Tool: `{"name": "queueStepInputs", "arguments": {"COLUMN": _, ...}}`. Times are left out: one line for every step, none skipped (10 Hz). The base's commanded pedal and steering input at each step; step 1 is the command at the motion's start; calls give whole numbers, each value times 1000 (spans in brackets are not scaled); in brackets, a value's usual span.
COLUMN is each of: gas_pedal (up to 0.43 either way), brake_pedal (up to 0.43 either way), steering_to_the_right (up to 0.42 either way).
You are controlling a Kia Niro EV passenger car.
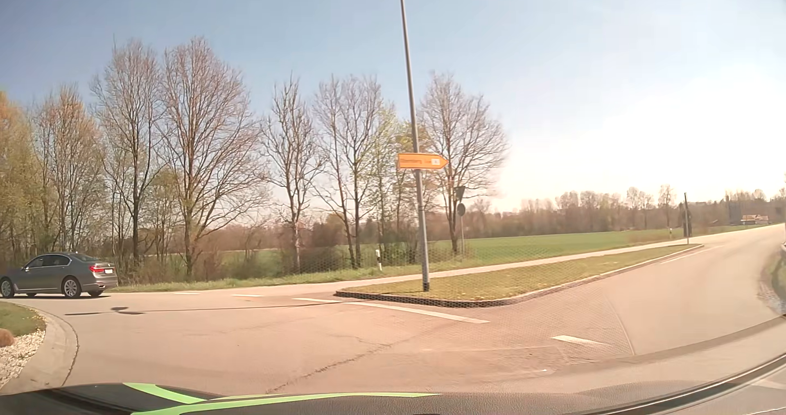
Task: Follow the waypoints while adhering to traffic rules and regulations
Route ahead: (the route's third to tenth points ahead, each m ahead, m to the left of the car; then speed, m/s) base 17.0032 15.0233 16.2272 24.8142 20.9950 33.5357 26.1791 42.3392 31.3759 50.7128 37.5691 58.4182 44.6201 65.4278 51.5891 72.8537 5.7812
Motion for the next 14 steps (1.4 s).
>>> {"name": "queueStepInputs", "arguments": {"gas_pedal": 87, "brake_pedal": 0, "steering_to_the_right": -287}}
{"name": "queueStepInputs", "arguments": {"gas_pedal": 87, "brake_pedal": 0, "steering_to_the_right": -289}}
{"name": "queueStepInputs", "arguments": {"gas_pedal": 87, "brake_pedal": 0, "steering_to_the_right": -289}}
{"name": "queueStepInputs", "arguments": {"gas_pedal": 87, "brake_pedal": 0, "steering_to_the_right": -291}}
{"name": "queueStepInputs", "arguments": {"gas_pedal": 87, "brake_pedal": 0, "steering_to_the_right": -294}}
{"name": "queueStepInputs", "arguments": {"gas_pedal": 87, "brake_pedal": 0, "steering_to_the_right": -294}}
{"name": "queueStepInputs", "arguments": {"gas_pedal": 87, "brake_pedal": 0, "steering_to_the_right": -295}}
{"name": "queueStepInputs", "arguments": {"gas_pedal": 87, "brake_pedal": 0, "steering_to_the_right": -295}}
{"name": "queueStepInputs", "arguments": {"gas_pedal": 87, "brake_pedal": 0, "steering_to_the_right": -297}}
{"name": "queueStepInputs", "arguments": {"gas_pedal": 87, "brake_pedal": 0, "steering_to_the_right": -297}}
{"name": "queueStepInputs", "arguments": {"gas_pedal": 87, "brake_pedal": 0, "steering_to_the_right": -297}}
{"name": "queueStepInputs", "arguments": {"gas_pedal": 87, "brake_pedal": 0, "steering_to_the_right": -298}}
{"name": "queueStepInputs", "arguments": {"gas_pedal": 98, "brake_pedal": 0, "steering_to_the_right": -298}}
{"name": "queueStepInputs", "arguments": {"gas_pedal": 98, "brake_pedal": 0, "steering_to_the_right": -298}}
